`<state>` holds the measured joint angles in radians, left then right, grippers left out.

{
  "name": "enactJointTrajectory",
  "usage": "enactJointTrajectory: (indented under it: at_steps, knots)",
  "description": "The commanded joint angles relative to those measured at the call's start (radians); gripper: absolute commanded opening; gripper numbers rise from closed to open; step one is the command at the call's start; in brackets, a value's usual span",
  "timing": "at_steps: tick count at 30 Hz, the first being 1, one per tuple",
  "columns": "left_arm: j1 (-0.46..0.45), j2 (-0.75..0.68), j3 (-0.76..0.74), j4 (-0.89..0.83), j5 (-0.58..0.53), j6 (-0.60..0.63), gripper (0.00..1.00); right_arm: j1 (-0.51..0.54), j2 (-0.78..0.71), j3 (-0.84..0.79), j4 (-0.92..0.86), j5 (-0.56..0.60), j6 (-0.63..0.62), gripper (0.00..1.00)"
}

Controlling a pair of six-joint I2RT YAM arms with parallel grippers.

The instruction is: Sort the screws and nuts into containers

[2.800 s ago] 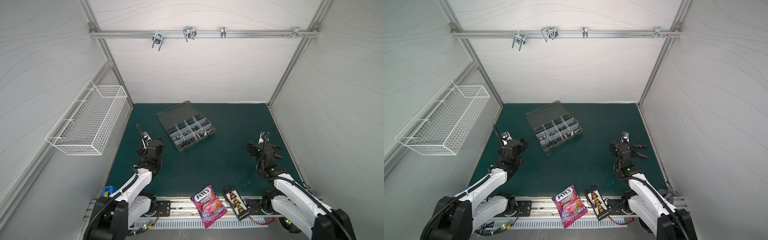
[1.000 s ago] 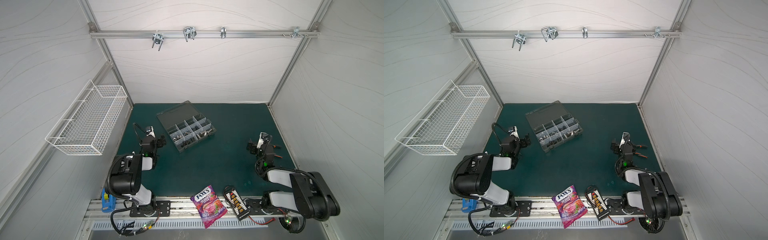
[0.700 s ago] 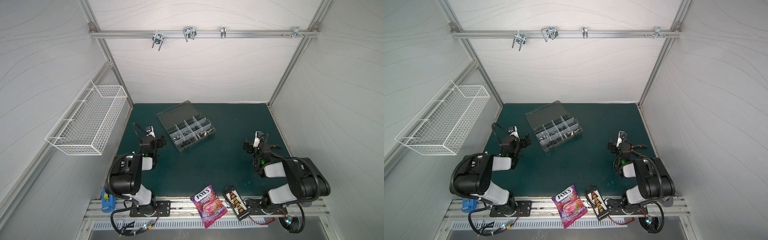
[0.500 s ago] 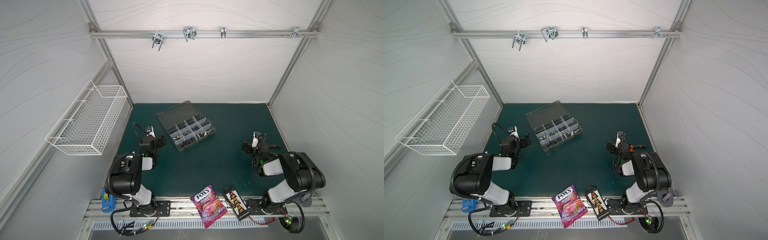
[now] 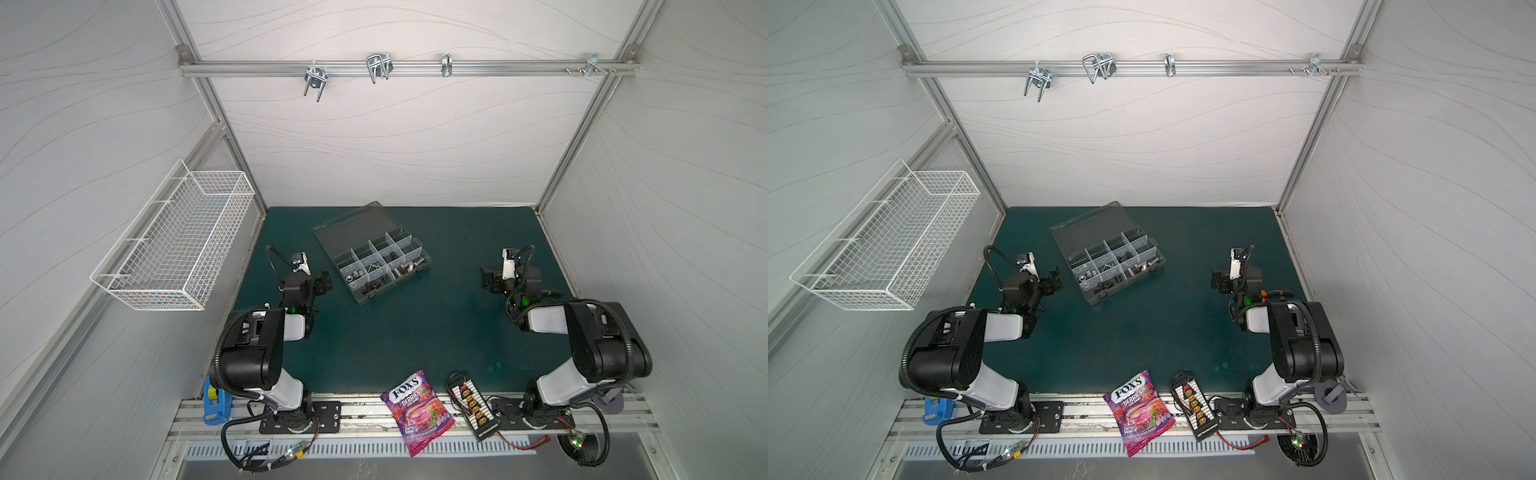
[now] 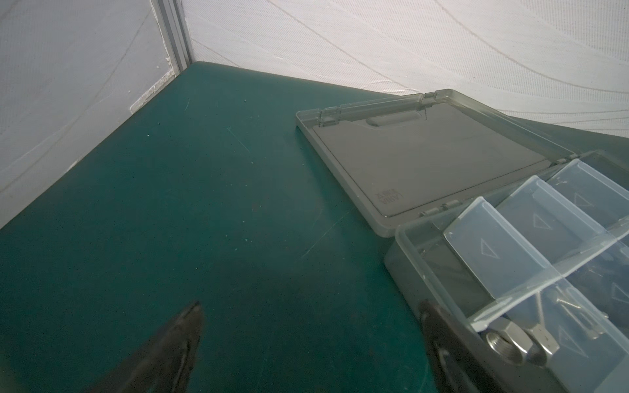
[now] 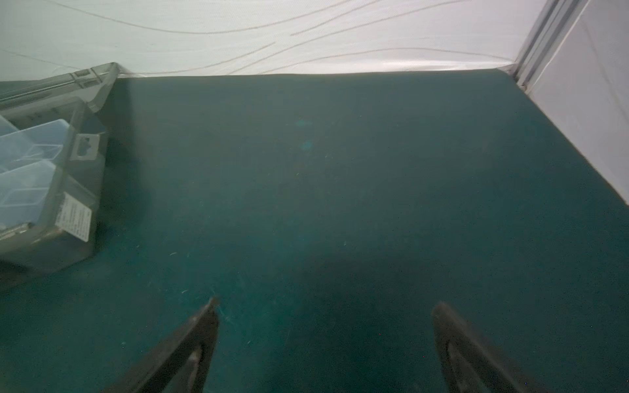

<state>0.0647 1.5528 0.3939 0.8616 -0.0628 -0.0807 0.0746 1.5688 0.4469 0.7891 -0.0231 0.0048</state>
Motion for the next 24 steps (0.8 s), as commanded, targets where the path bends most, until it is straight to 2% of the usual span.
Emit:
enactJointTrajectory:
  at_steps: [1, 24]
  knots:
    - [0.004, -0.005, 0.008, 0.014, 0.008, 0.007, 1.00, -0.009, 0.006, 0.016, -0.030, -0.078, -0.025, 0.99]
    - [0.004, -0.002, 0.011, 0.010, 0.019, 0.012, 1.00, -0.009, 0.005, 0.016, -0.030, -0.077, -0.026, 0.99]
